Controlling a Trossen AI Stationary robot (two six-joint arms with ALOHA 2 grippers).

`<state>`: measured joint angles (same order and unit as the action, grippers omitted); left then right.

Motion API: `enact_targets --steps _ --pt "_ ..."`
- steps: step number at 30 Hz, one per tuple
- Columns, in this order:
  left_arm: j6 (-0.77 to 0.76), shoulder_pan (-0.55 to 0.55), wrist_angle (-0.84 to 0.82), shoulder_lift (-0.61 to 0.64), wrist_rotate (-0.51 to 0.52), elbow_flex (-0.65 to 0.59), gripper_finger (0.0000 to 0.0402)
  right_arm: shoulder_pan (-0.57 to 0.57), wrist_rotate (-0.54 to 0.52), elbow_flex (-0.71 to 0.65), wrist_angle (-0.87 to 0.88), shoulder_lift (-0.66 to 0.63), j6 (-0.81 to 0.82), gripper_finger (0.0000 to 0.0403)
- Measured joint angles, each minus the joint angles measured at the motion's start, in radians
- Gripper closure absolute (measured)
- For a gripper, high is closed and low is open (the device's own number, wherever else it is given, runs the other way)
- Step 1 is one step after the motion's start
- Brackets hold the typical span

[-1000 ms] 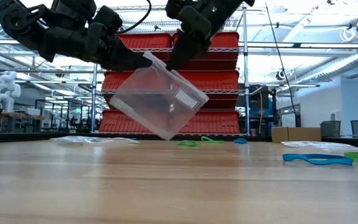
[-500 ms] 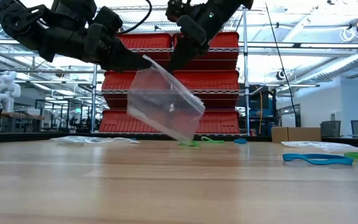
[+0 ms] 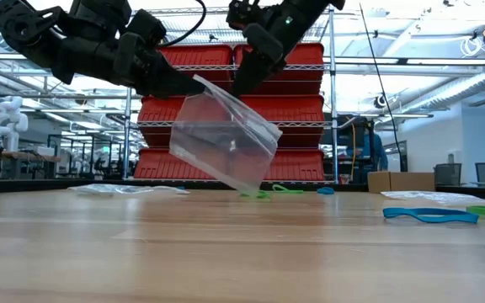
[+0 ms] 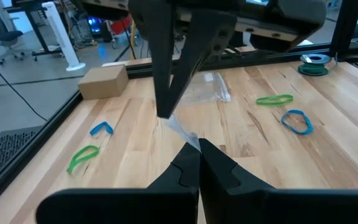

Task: Sort rubber bands
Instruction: Open the bottom left transparent zip bag

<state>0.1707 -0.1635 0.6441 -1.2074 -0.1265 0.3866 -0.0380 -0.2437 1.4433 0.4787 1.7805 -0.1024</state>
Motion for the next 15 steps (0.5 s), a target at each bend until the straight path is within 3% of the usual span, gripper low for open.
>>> enact_targets --steps 15 --pt "-0.001 0.000 0.000 0.000 0.000 0.000 0.0401 0.007 0.123 0.000 -0.013 0.023 0.026 0.0403"
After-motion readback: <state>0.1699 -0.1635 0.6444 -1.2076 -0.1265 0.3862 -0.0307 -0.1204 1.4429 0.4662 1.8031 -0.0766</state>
